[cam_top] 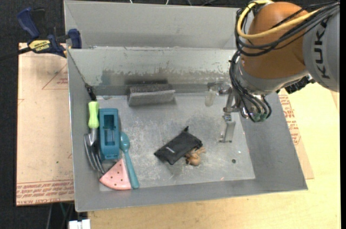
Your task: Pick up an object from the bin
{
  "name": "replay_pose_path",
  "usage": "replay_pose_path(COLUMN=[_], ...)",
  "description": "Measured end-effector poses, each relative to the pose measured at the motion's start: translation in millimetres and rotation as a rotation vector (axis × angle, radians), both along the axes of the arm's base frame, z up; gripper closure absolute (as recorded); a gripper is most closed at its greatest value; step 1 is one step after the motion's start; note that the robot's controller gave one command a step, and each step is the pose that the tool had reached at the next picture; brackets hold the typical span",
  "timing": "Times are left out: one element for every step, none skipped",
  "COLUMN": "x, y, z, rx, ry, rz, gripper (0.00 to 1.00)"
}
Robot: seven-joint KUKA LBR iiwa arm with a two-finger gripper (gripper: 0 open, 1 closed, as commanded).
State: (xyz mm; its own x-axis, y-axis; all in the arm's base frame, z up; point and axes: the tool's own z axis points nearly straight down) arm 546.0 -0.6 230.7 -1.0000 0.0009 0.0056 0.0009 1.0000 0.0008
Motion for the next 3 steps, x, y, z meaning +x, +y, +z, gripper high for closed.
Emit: replay_pose_path(x=[1.4,5.2,-4.2], y=[0,20,66], z=[4,-45,-72], rx=[0.000,0.000,0.003], ry=[-0.007,-0.009,-0.010], rz=[0.000,0.168,0.411], gripper=[0.00,0.00,0.00])
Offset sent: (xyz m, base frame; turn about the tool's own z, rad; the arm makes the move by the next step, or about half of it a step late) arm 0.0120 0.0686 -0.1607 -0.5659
